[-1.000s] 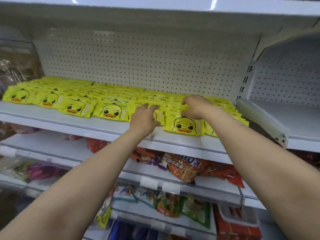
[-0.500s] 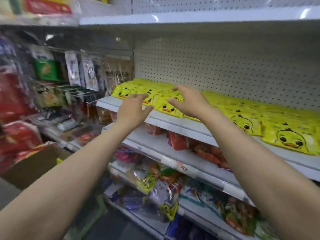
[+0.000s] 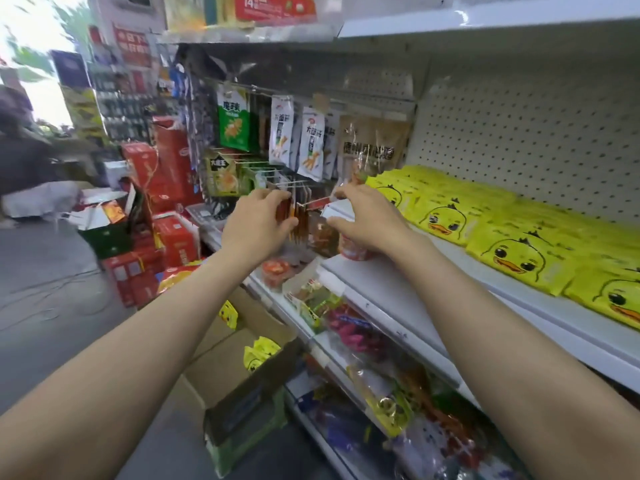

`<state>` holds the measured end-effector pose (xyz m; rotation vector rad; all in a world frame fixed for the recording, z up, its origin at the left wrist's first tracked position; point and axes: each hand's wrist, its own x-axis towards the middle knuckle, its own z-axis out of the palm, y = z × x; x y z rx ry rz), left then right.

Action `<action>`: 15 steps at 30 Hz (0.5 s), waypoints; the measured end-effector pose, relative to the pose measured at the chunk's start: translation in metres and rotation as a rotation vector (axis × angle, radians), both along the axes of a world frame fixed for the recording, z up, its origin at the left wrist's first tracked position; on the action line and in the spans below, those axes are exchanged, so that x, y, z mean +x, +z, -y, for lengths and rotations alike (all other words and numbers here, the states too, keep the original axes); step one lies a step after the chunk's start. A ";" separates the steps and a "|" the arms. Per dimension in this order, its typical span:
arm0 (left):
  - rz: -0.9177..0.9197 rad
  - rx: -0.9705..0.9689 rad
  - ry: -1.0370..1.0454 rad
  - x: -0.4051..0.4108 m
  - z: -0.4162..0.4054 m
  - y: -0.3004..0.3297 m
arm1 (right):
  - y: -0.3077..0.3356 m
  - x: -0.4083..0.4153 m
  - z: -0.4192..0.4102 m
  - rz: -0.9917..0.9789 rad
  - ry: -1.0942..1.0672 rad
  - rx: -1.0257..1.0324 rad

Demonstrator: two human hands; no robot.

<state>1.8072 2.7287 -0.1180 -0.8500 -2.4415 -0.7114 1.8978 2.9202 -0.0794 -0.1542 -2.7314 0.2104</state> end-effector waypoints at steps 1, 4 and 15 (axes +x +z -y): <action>0.003 -0.005 0.015 -0.019 0.005 -0.002 | -0.003 -0.023 0.004 0.005 0.015 -0.005; 0.012 -0.029 0.054 -0.079 0.017 -0.004 | -0.011 -0.092 0.015 0.047 0.055 -0.015; 0.203 -0.170 0.124 -0.261 0.029 -0.054 | -0.075 -0.302 0.037 0.251 0.133 -0.127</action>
